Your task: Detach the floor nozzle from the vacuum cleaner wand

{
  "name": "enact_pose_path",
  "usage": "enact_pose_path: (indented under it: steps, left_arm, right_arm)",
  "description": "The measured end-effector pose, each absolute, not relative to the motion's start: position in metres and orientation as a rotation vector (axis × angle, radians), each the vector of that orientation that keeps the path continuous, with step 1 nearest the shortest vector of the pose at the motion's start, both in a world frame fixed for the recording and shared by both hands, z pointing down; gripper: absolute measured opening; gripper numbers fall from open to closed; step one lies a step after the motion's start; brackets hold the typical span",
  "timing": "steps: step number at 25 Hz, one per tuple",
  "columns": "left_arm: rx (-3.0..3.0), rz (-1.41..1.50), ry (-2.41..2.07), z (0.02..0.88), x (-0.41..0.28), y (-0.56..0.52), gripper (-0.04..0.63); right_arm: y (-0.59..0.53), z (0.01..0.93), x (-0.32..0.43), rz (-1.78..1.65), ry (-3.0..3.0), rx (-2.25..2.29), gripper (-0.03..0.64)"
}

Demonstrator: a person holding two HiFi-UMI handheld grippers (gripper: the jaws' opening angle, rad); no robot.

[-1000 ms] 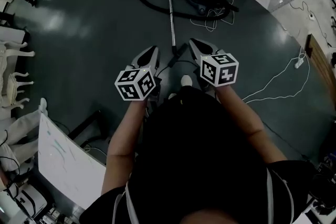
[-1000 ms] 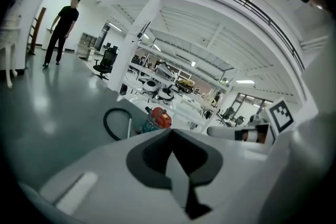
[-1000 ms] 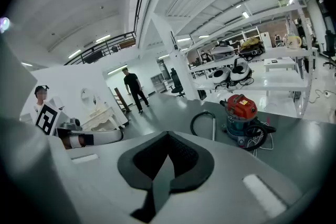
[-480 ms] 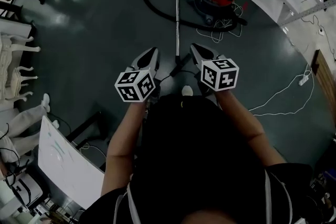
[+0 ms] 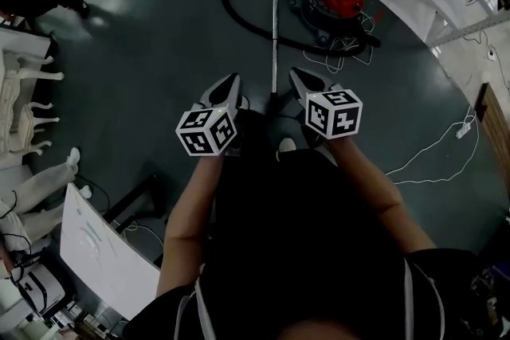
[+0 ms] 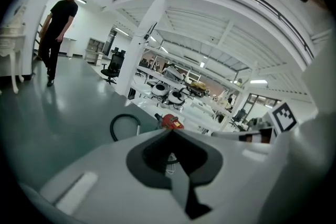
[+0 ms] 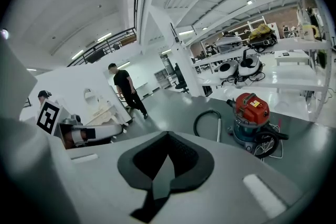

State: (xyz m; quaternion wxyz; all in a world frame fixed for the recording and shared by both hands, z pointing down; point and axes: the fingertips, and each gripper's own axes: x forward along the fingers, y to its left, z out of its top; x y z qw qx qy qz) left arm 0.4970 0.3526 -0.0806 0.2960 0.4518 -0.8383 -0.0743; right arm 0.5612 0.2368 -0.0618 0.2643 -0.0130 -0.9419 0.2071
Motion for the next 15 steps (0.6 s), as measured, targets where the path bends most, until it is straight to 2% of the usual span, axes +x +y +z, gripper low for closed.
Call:
enact_pose_path:
  steps: [8,15]
  left_arm:
    - [1.329,-0.168,-2.146,-0.070,0.441,0.335,0.008]
    - [1.414,-0.132,-2.067,-0.072,0.358,0.355,0.008]
  right_arm:
    - [0.227,-0.052,0.516,0.577,-2.531,0.101,-0.008]
    - [0.259,-0.049,0.433,0.554,-2.509,0.140,-0.008]
